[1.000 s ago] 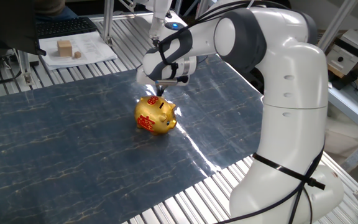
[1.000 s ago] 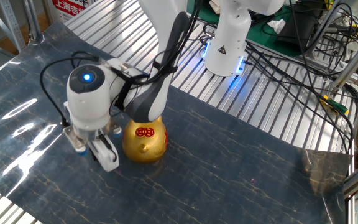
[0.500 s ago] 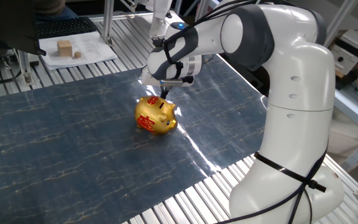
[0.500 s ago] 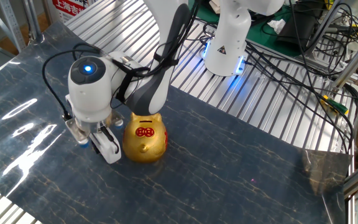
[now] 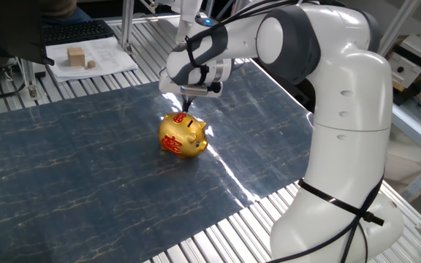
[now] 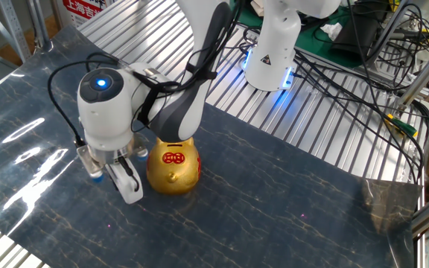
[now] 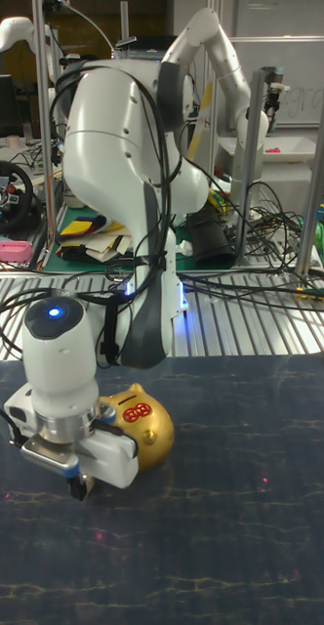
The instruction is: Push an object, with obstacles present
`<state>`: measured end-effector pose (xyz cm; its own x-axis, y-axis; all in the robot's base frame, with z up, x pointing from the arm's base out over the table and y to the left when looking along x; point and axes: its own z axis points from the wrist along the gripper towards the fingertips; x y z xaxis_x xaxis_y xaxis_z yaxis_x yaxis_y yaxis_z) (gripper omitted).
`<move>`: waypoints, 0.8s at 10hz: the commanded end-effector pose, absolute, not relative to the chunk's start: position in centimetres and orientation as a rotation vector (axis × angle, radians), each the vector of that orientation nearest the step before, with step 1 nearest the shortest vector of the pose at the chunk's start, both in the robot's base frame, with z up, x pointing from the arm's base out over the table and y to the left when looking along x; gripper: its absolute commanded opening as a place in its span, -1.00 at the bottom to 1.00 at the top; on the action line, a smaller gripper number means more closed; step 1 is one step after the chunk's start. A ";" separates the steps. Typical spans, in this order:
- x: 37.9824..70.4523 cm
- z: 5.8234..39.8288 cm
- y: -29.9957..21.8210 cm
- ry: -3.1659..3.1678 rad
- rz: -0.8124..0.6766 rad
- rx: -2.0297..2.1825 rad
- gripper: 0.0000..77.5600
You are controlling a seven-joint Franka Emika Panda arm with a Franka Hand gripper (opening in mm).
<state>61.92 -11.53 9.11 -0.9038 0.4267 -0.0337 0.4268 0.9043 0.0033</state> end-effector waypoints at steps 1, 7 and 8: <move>62.3 8.2 -11.2 2.992 0.057 0.856 -1.00; 62.1 7.7 -10.4 2.912 0.106 1.134 -1.00; 61.9 7.7 -10.1 2.909 0.103 1.141 -1.00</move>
<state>62.04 -10.58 7.67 -0.7472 0.6645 0.0049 0.6637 0.7459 0.0568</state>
